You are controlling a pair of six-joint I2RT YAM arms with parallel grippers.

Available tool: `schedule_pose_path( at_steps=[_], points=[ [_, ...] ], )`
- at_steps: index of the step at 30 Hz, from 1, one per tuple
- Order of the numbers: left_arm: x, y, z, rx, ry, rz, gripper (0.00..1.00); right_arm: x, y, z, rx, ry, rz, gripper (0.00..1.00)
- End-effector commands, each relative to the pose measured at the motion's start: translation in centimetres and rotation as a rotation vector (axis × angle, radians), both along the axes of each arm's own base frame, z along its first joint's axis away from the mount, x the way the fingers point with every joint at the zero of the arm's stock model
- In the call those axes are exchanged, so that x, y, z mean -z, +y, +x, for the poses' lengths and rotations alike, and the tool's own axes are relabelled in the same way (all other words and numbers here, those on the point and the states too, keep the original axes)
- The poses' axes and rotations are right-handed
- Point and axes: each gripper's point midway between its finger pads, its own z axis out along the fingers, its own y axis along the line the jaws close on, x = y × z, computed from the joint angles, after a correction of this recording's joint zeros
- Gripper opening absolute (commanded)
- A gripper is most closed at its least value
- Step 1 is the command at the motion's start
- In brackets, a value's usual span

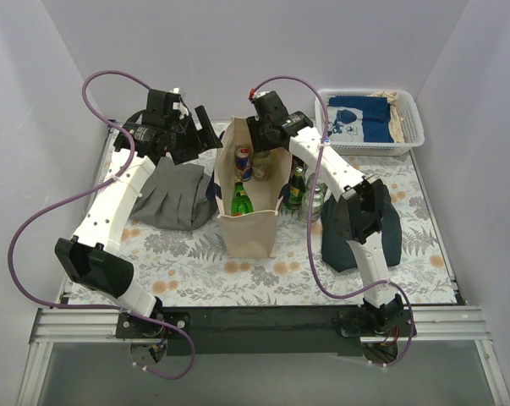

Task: Take the beverage out of the canvas bag
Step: Take out the drink from the canvas bag.

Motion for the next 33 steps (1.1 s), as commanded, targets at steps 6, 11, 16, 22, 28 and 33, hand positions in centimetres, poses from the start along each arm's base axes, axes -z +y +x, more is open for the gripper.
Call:
schedule_pose_path(
  at_steps=[6, 11, 16, 22, 28, 33],
  points=[
    [-1.9, 0.6, -0.7, -0.005, -0.047, 0.005, 0.76, 1.1, 0.0, 1.2, 0.006, 0.004, 0.018, 0.51],
    [-2.0, 0.7, -0.7, -0.009, -0.049, 0.007, 0.77, 0.8, 0.1, 1.4, 0.004, -0.007, 0.023, 0.48],
    [-1.9, 0.8, -0.7, -0.01, -0.048, 0.01, 0.77, 0.4, -0.3, 1.2, 0.012, -0.015, 0.014, 0.38],
    [-1.6, 0.7, -0.7, -0.006, -0.041, 0.007, 0.77, 1.0, -0.5, 0.6, 0.005, 0.008, 0.006, 0.19],
    [-1.6, 0.6, -0.7, -0.003, -0.042, 0.004, 0.77, -0.1, -0.4, 0.3, -0.006, -0.002, 0.022, 0.01],
    [-1.7, 0.5, -0.6, -0.001, -0.042, 0.001, 0.77, -3.8, 0.2, 0.0, -0.041, -0.051, 0.085, 0.01]
  ],
)
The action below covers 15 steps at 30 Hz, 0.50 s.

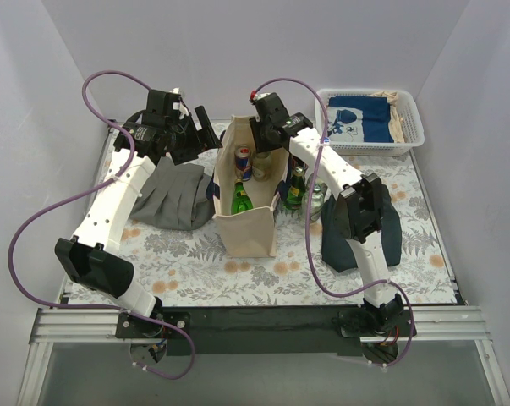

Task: Take the beverage out of the canvas bag
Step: Take out the drink from the canvas bag.

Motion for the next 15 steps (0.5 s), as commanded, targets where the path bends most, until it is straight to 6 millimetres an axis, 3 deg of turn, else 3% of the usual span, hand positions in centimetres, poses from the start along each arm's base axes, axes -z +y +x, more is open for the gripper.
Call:
schedule_pose_path(
  at_steps=[1, 7, 15],
  points=[
    [-1.7, 0.4, -0.6, 0.003, -0.041, -0.005, 0.77, -5.5, 0.4, -0.8, -0.047, -0.061, 0.091, 0.01],
    [-1.9, 0.3, -0.6, 0.006, -0.046, -0.009, 0.77, -9.7, 0.1, -1.2, -0.058, -0.131, 0.137, 0.01],
    [-1.9, 0.1, -0.5, 0.014, -0.044, -0.015, 0.77, -13.5, -0.2, -2.1, -0.076, -0.193, 0.169, 0.01]
  ],
)
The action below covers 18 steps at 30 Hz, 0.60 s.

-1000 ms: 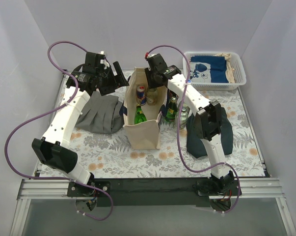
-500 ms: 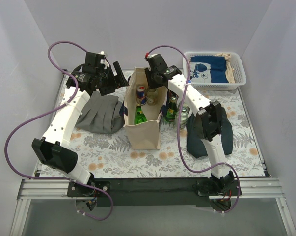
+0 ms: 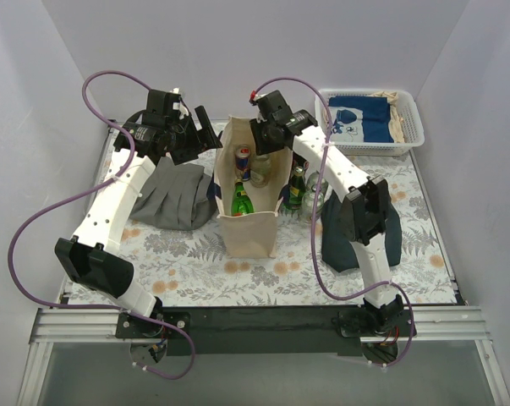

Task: Take the beverage out of the canvas bag
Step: Take out the drink from the canvas bag.

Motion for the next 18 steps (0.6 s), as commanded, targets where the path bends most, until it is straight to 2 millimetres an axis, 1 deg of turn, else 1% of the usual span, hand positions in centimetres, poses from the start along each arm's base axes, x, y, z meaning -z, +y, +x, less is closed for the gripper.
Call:
schedule_pose_path(
  at_steps=[1, 2, 4, 5, 6, 9, 12, 16, 18],
  points=[
    [-1.9, 0.1, -0.5, 0.011, -0.044, -0.014, 0.76, -12.4, 0.0, 0.1, -0.014, -0.245, 0.173, 0.01],
    [-1.9, 0.1, -0.6, 0.011, -0.045, -0.015, 0.77, -12.6, -0.1, 0.0, -0.014, -0.246, 0.174, 0.01],
    [-1.9, 0.1, -0.6, 0.012, -0.044, -0.015, 0.77, -14.0, -0.3, -0.6, -0.023, -0.266, 0.191, 0.01],
    [-1.9, 0.1, -0.6, 0.013, -0.045, -0.017, 0.77, -14.0, -0.3, -0.8, -0.03, -0.265, 0.192, 0.01],
    [-1.9, 0.1, -0.6, 0.013, -0.043, -0.016, 0.76, -15.1, -0.5, -1.3, -0.033, -0.278, 0.205, 0.01],
    [-1.8, 0.1, -0.6, 0.014, -0.041, -0.018, 0.77, -16.2, -1.1, -2.3, -0.032, -0.293, 0.211, 0.01],
    [-1.8, -0.1, -0.6, 0.02, -0.039, -0.024, 0.77, -16.0, -1.5, -2.7, -0.033, -0.287, 0.203, 0.01],
    [-1.6, -0.2, -0.5, 0.021, -0.034, -0.028, 0.77, -13.3, -1.4, -2.7, -0.037, -0.232, 0.17, 0.01],
    [-1.6, -0.2, -0.5, 0.021, -0.035, -0.029, 0.77, -12.2, -1.2, -2.6, -0.043, -0.214, 0.158, 0.01]
  ],
)
